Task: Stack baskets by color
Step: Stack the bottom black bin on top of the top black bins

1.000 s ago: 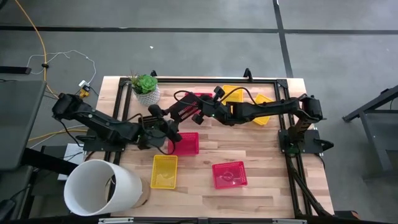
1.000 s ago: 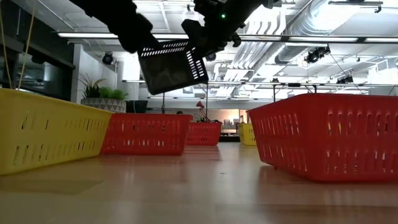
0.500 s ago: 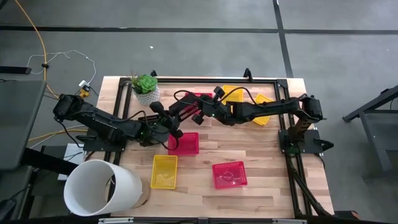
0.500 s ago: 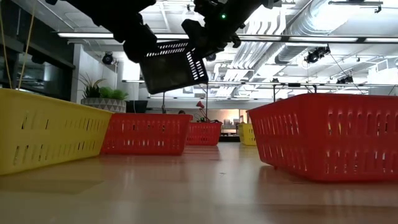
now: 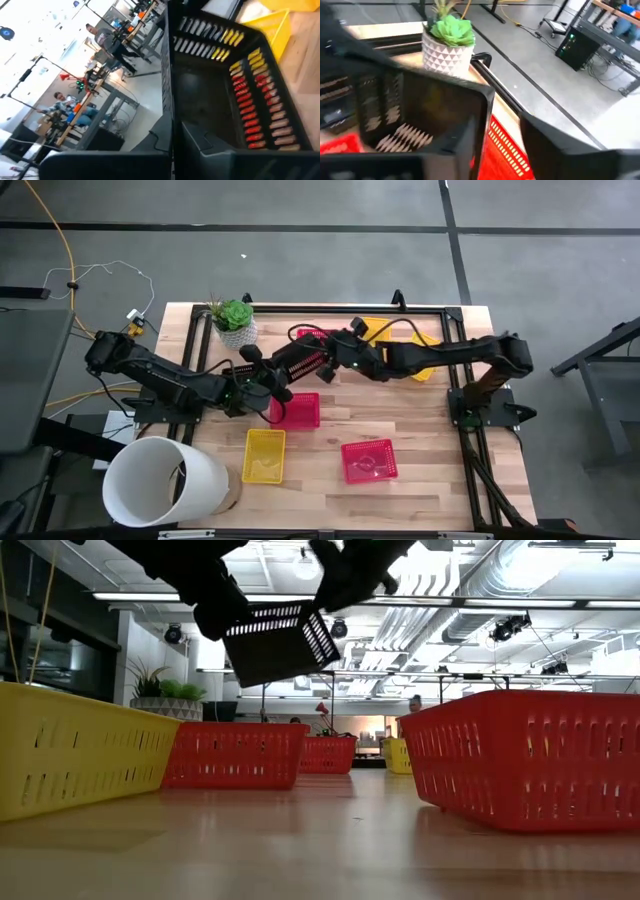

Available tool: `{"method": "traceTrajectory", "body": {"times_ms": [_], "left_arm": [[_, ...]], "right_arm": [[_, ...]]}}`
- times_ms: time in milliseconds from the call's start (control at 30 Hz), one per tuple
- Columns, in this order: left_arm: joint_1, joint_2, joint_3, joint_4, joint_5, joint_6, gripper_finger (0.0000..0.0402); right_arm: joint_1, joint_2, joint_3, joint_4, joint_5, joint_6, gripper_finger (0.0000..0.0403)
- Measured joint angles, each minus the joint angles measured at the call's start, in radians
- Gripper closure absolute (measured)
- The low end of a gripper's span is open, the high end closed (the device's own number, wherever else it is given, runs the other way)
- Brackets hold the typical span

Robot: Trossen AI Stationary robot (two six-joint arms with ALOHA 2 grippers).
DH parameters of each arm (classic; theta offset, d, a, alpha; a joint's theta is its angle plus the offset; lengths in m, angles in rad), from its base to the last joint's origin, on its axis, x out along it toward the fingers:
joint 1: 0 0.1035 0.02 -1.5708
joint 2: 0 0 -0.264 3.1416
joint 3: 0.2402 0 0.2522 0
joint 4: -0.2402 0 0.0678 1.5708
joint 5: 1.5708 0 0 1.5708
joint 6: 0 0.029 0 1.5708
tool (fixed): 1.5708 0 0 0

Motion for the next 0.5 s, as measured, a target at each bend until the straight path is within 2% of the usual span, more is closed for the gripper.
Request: {"method": "traceTrajectory", "body": {"times_ms": [100, 200, 367, 500], "left_arm": [[-0.002, -0.021, 0.0, 0.001, -0.028, 0.023, 0.0401], [-0.024, -0.075, -0.001, -0.024, -0.075, 0.022, 0.0401], [-0.114, -0.229, 0.0, -0.052, -0.111, -0.064, 0.0401], [-0.199, -0.346, 0.001, -0.146, -0.068, -0.232, 0.0401]], "right_arm": [[0.024, -0.062, 0.0, -0.081, 0.001, -0.006, 0.0192], [0.048, -0.126, -0.005, -0.185, 0.026, 0.034, 0.0157], [0.08, -0.224, -0.064, -0.317, 0.099, 0.124, 0.0147], [0.091, -0.309, -0.181, -0.306, 0.105, 0.188, 0.0147]]}}
